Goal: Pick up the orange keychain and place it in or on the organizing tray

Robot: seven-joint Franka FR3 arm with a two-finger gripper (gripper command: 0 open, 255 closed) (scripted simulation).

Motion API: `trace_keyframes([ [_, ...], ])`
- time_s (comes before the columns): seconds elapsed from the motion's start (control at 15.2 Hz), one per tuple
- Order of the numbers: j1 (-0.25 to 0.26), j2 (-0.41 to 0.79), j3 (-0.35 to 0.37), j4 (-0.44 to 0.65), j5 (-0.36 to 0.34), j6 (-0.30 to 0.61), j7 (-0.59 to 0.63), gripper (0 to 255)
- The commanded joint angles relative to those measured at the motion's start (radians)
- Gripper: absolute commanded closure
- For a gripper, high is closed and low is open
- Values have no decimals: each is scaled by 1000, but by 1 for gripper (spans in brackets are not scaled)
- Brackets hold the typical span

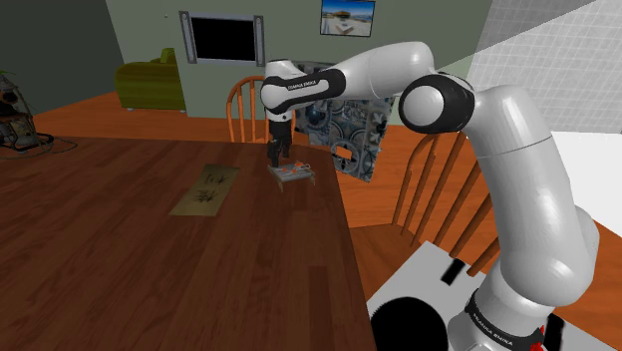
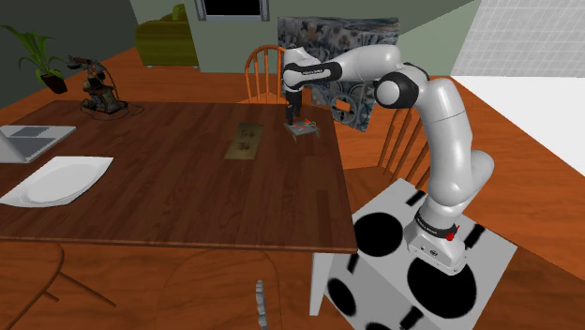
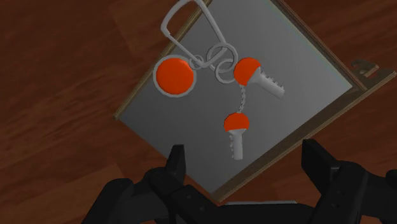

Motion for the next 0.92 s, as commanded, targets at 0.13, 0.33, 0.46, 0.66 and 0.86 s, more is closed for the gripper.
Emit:
trace_keyframes([
  [0.13,1,-5,1,26,1,-31,-1,0],
  [0.33,6,-8,2,115,3,-122,-5,0],
  [0.46,6,-8,2,115,3,-122,-5,0],
  [0.66,6,-8,2,115,3,-122,-5,0],
  [0.86,6,-8,2,115,3,-122,-5,0],
])
